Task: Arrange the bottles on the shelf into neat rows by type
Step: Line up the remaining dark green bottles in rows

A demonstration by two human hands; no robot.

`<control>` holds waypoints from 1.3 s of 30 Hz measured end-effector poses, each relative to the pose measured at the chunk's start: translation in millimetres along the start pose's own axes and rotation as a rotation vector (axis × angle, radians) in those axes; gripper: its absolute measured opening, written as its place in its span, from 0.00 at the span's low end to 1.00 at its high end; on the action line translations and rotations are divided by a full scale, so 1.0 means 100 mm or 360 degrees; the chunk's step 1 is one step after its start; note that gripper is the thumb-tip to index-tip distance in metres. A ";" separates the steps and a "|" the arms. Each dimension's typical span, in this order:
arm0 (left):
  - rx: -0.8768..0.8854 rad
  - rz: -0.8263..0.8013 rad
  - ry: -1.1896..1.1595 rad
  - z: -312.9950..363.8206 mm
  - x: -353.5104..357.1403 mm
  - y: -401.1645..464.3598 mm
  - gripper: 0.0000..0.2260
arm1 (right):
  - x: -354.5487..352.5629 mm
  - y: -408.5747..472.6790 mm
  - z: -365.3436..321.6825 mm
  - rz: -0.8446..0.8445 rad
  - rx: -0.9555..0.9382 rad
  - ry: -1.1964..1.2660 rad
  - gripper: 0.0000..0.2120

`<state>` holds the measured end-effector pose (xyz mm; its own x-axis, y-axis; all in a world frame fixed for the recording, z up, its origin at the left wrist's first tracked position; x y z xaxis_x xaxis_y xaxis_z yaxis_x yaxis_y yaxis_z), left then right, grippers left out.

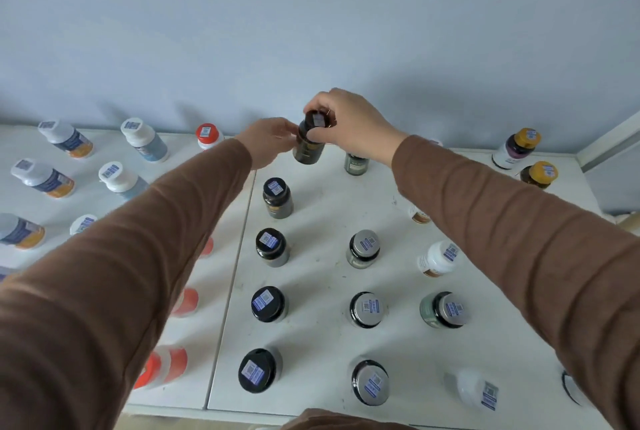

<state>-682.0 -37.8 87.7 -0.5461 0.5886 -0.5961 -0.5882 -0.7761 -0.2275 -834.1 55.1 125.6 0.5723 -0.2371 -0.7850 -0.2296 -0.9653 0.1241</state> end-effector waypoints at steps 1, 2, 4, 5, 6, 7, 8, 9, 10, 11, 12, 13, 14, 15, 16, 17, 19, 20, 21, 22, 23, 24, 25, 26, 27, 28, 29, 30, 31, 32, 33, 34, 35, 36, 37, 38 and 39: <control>0.0005 0.0050 0.0221 -0.08 -0.06 0.03 0.15 | 0.12 0.06 -0.02 -0.0033 -0.0021 -0.0070 0.17; 0.0003 0.0088 0.0395 -0.16 -0.10 0.05 0.16 | 0.23 0.11 -0.03 -0.0058 -0.0036 -0.0123 0.17; 0.0010 0.0142 0.0616 -0.30 -0.16 0.05 0.15 | 0.44 0.20 -0.03 -0.0088 -0.0048 -0.0205 0.17; 0.0021 0.0171 0.0686 -0.34 -0.17 0.04 0.15 | 0.54 0.24 -0.03 -0.0099 -0.0051 -0.0234 0.17; 0.0025 0.0201 0.0733 -0.39 -0.18 0.03 0.14 | 0.62 0.27 -0.03 -0.0111 -0.0053 -0.0254 0.17; 0.0022 0.0227 0.0760 -0.42 -0.18 0.02 0.14 | 0.70 0.30 -0.03 -0.0121 -0.0056 -0.0270 0.17; 0.0010 0.0248 0.0774 -0.46 -0.18 0.01 0.13 | 0.77 0.33 -0.03 -0.0128 -0.0061 -0.0288 0.18; -0.0012 0.0263 0.0775 -0.49 -0.17 0.00 0.13 | 0.83 0.36 -0.02 -0.0134 -0.0066 -0.0304 0.18; -0.0026 0.0276 0.0771 -0.52 -0.17 -0.02 0.13 | 0.89 0.37 -0.02 -0.0137 -0.0073 -0.0317 0.18; -0.0030 0.0286 0.0771 -0.55 -0.17 -0.02 0.13 | 0.94 0.39 -0.02 -0.0137 -0.0080 -0.0328 0.18; -0.0018 0.0291 0.0776 -0.57 -0.16 -0.04 0.13 | 0.98 0.40 -0.01 -0.0133 -0.0088 -0.0342 0.19; -0.0003 0.0293 0.0778 -0.58 -0.16 -0.05 0.13 | 1.02 0.41 -0.01 -0.0126 -0.0095 -0.0359 0.19; 0.0012 0.0293 0.0777 -0.58 -0.15 -0.06 0.13 | 1.04 0.41 0.01 -0.0117 -0.0101 -0.0379 0.19; 0.0025 0.0297 0.0776 -0.59 -0.15 -0.07 0.13 | 1.06 0.41 0.02 -0.0110 -0.0106 -0.0393 0.20; 0.0036 0.0302 0.0776 -0.58 -0.14 -0.08 0.13 | 1.06 0.41 0.03 -0.0112 -0.0102 -0.0393 0.21; 0.0049 0.0306 0.0774 -0.58 -0.13 -0.10 0.13 | 1.05 0.39 0.04 -0.0123 -0.0090 -0.0378 0.23; 0.0097 0.0315 0.0770 -0.53 -0.12 -0.12 0.13 | 0.97 0.35 0.08 -0.0149 -0.0064 -0.0311 0.24; 0.0133 0.0322 0.0770 -0.49 -0.10 -0.14 0.13 | 0.89 0.33 0.10 -0.0146 -0.0064 -0.0276 0.24; 0.0171 0.0329 0.0767 -0.43 -0.09 -0.15 0.13 | 0.80 0.30 0.14 -0.0129 -0.0072 -0.0254 0.23; 0.0217 0.0337 0.0765 -0.36 -0.06 -0.15 0.13 | 0.69 0.27 0.18 -0.0097 -0.0091 -0.0246 0.22; 0.0253 0.0338 0.0759 -0.28 -0.03 -0.15 0.12 | 0.57 0.24 0.23 -0.0056 -0.0109 -0.0255 0.20; 0.0282 0.0326 0.0743 -0.20 0.01 -0.14 0.12 | 0.45 0.21 0.31 -0.0013 -0.0118 -0.0283 0.17; 0.0294 0.0300 0.0714 -0.12 0.07 -0.12 0.12 | 0.33 0.18 0.39 0.0014 -0.0111 -0.0334 0.16; 0.0297 0.0270 0.0686 -0.06 0.13 -0.10 0.12 | 0.22 0.14 0.48 0.0013 -0.0091 -0.0400 0.16; 0.0297 0.0239 0.0674 0.00 0.20 -0.07 0.12 | 0.14 0.11 0.57 -0.0024 -0.0064 -0.0470 0.16; 0.0299 0.0211 0.0688 0.05 0.27 -0.04 0.12 | 0.07 0.08 0.67 -0.0099 -0.0028 -0.0530 0.18; 0.0297 0.0181 0.0719 0.07 0.35 0.00 0.12 | 0.03 0.05 0.74 -0.0196 0.0010 -0.0584 0.20; 0.0289 0.0148 0.0759 0.09 0.42 0.04 0.12 | 0.03 0.03 0.80 -0.0298 0.0041 -0.0642 0.22; 0.0271 0.0105 0.0794 0.10 0.49 0.08 0.13 | 0.06 0.01 0.85 -0.0379 0.0051 -0.0701 0.22; 0.0251 0.0058 0.0821 0.11 0.55 0.11 0.13 | 0.10 -0.02 0.88 -0.0422 0.0041 -0.0741 0.22; 0.0227 0.0014 0.0828 0.12 0.61 0.14 0.13 | 0.14 -0.03 0.91 -0.0419 0.0016 -0.0759 0.20; 0.0197 -0.0020 0.0815 0.12 0.65 0.18 0.13 | 0.16 -0.05 0.92 -0.0382 -0.0008 -0.0759 0.19; 0.0171 -0.0039 0.0802 0.14 0.69 0.19 0.13 | 0.16 -0.06 0.93 -0.0330 -0.0006 -0.0728 0.18; 0.0139 -0.0045 0.0772 0.16 0.71 0.22 0.13 | 0.11 -0.08 0.94 -0.0274 0.0036 -0.0640 0.17; 0.0103 -0.0043 0.0706 0.18 0.72 0.23 0.14 | 0.05 -0.10 0.93 -0.0221 0.0106 -0.0485 0.17; 0.0053 -0.0048 0.0577 0.20 0.73 0.23 0.14 | -0.03 -0.12 0.93 -0.0180 0.0192 -0.0281 0.17; -0.0016 -0.0066 0.0358 0.21 0.75 0.22 0.14 | -0.12 -0.14 0.91 -0.0160 0.0286 -0.0055 0.16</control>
<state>-748.6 -6.6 54.4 -0.3743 0.5556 -0.7424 -0.6009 -0.7551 -0.2622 -909.5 81.4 77.9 0.5728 -0.1337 -0.8087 -0.3110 -0.9483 -0.0635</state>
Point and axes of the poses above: each hand's wrist, its own y-axis towards the middle knuckle, its own x-axis out of the palm, z = x × y, the point moved 2 cm from there along y, towards the middle knuckle, and after that the axes turned 7 degrees about z, right-handed, at the moved point
